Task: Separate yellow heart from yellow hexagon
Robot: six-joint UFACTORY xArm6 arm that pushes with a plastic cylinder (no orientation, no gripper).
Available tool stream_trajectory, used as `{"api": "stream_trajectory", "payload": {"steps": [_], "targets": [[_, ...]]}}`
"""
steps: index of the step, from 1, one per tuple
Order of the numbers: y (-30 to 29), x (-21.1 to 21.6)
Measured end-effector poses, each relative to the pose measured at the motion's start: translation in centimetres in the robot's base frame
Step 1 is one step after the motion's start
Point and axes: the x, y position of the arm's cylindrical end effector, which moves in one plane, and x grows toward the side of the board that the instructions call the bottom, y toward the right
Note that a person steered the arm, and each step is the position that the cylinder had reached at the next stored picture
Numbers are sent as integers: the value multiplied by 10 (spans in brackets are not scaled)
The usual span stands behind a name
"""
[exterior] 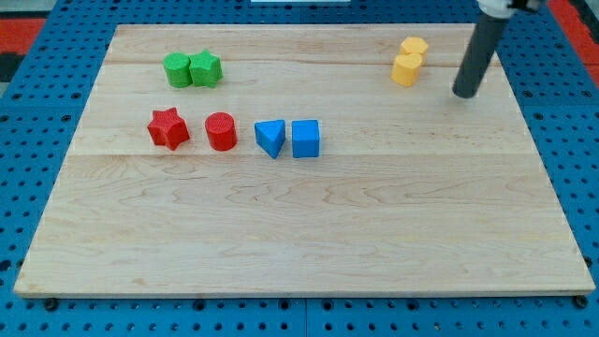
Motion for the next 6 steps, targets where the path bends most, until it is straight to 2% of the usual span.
{"api": "stream_trajectory", "payload": {"steps": [1, 3, 5, 6], "targets": [[-42, -39], [-65, -39], [-143, -35], [-123, -16]]}}
